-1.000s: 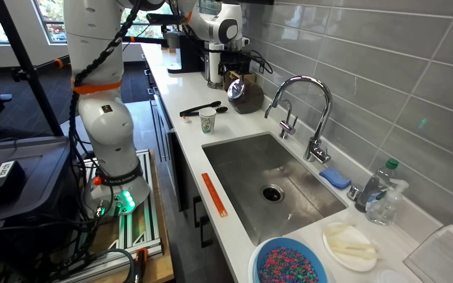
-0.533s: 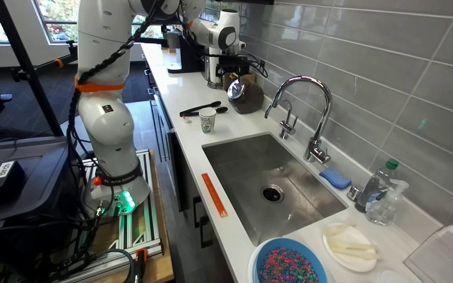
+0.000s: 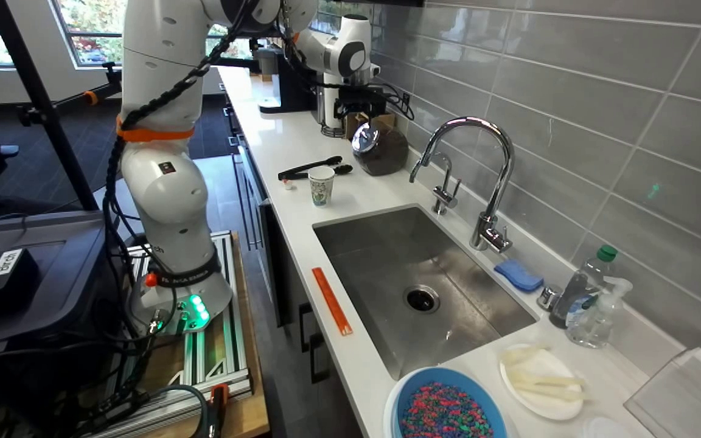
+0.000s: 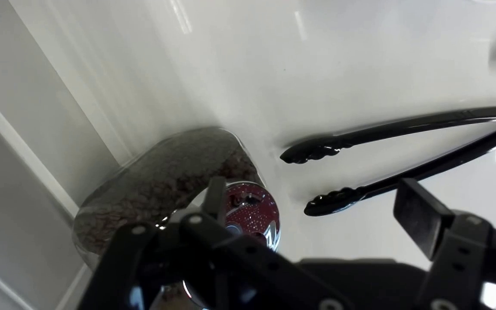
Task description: Move the tap faucet to the left then remove the lid from the jar
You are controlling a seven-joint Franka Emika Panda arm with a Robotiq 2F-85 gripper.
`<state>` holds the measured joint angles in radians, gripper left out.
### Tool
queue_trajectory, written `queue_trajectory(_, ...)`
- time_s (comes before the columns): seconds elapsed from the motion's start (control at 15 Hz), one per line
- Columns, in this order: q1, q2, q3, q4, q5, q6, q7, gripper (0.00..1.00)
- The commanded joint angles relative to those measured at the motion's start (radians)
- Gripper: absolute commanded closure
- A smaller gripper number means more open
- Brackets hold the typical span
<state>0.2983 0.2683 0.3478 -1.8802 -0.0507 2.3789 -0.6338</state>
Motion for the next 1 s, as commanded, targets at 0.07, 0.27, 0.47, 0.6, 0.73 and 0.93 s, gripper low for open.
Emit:
queue_trajectory(0.07, 0.033, 0.029, 0.010, 0.043, -0.030, -0.031, 0.089, 0.00)
queue_trajectory(0.27, 0.061, 0.061, 0.012, 0.055, -0.060, 0.010, 0.137, 0.00)
queue_trajectory(0.47, 0.083, 0.102, 0.013, 0.078, -0.080, 0.046, 0.185, 0.00)
queue_trajectory(0.6, 0.103, 0.132, 0.000, 0.093, -0.120, 0.088, 0.226, 0.00)
queue_trajectory(0.73, 0.117, 0.161, -0.008, 0.110, -0.151, 0.123, 0.267, 0.00)
queue_trajectory(0.93, 0.150, 0.198, -0.036, 0.142, -0.204, 0.165, 0.361, 0.00)
